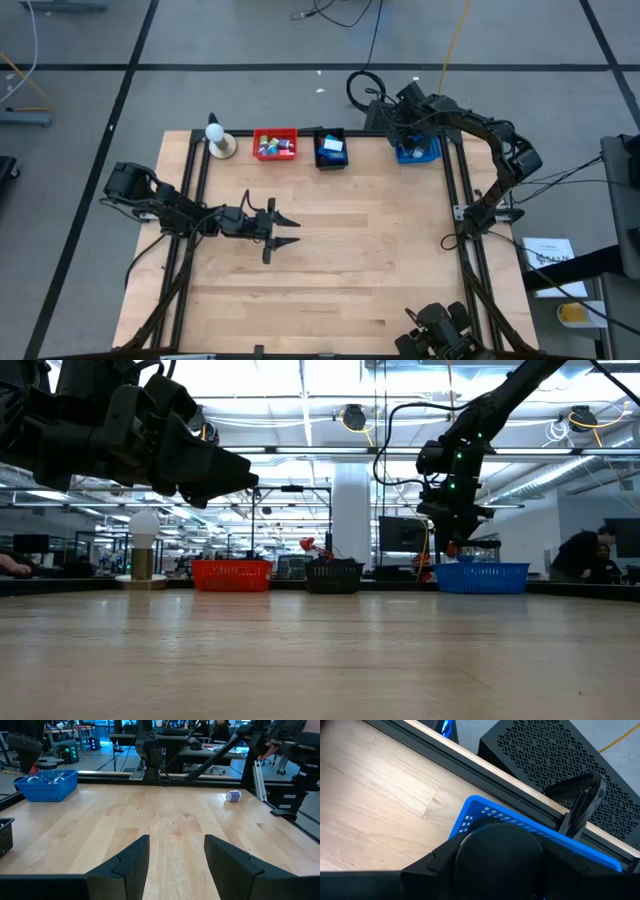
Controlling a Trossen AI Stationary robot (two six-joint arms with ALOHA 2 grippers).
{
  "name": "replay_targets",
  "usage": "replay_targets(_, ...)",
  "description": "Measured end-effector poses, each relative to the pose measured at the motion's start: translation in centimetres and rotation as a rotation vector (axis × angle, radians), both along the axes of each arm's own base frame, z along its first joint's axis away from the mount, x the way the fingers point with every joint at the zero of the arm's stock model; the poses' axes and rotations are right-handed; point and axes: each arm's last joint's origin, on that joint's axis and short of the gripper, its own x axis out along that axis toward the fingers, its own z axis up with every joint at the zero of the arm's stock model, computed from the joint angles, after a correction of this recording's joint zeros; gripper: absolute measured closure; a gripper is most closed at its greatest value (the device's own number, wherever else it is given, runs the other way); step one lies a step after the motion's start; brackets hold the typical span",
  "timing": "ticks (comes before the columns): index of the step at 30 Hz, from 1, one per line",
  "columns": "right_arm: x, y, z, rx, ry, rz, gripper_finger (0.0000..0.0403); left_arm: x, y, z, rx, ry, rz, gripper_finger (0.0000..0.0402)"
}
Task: Pick & Place Office items
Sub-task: Put the pink hourglass into the blue bin
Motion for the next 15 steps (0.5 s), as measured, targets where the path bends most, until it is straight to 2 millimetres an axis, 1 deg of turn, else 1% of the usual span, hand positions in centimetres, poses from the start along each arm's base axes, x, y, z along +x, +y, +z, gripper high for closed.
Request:
replay_targets(4,0.01,-0.02,0.01,-0.002,-0.001,0.0,0.0204,0.0,0.0,0.0,0.0,0.0,0.0,0.0206)
replay_targets(8,0.02,-0.03,0.02,-0.004,-0.003,-0.005,0.017,0.0,0.0,0.0,0.0,0.0,0.0,0.0206)
replay_targets(10,0.01,-0.03,0.02,-0.004,-0.002,-0.008,0.0159,0.0,0.0,0.0,0.0,0.0,0.0,0.0206)
replay_targets(15,0.01,-0.03,0.02,-0.005,-0.001,-0.007,0.0161,0.0,0.0,0.0,0.001,0.0,0.0,0.0206)
